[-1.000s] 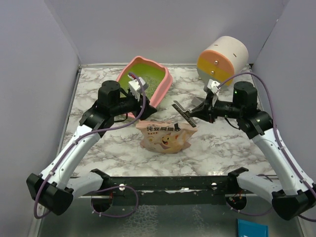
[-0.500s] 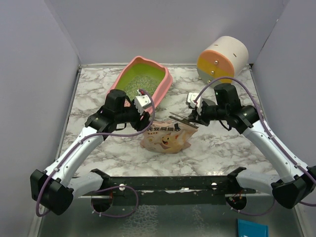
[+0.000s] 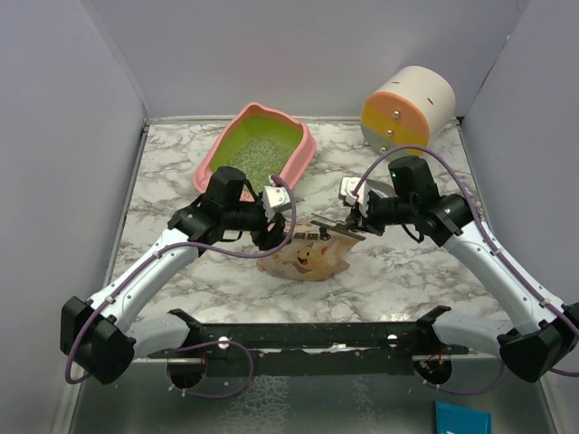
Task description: Fill the litter box with clean litter
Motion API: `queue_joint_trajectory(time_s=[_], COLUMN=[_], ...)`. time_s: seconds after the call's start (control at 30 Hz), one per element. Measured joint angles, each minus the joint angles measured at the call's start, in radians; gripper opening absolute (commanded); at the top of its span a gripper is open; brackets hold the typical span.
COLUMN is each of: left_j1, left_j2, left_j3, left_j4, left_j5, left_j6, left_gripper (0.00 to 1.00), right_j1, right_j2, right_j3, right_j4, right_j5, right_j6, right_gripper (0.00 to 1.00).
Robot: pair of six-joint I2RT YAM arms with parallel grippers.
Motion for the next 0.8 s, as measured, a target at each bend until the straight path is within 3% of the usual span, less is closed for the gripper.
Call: queue_joint_trajectory(time_s=[0.23,0.53,0.63,0.8], left_j1=[-0.025,-0.038,-0.040,-0.051], left_j2=[0.026,0.092,0.092,0.092], left_j3=[-0.002,-0.002,-0.002,-0.002], left_j4=[0.001,0.026,0.033,0.034], left_j5=[-0.006,-0.154,-0.168,-0.156], left_j6=[0.043,0.077,0.089,0.108], left_gripper=[0.59,0.57,0.45,0.09], right_j1=[0.011,0.033,0.042,0.056], right_j2=[0.015,0.073,0.092,0.106], right_j3=[-0.001,0.000,0.003,0.013], right_j4=[-0.007,-0.028,-0.031,-0.035], right_j5=[0.003,0.018,0.023,0.032], right_j6=[-0.003,-0.021,-0.028,-0.044], right_gripper=[0.01,0.01,0.01,0.01])
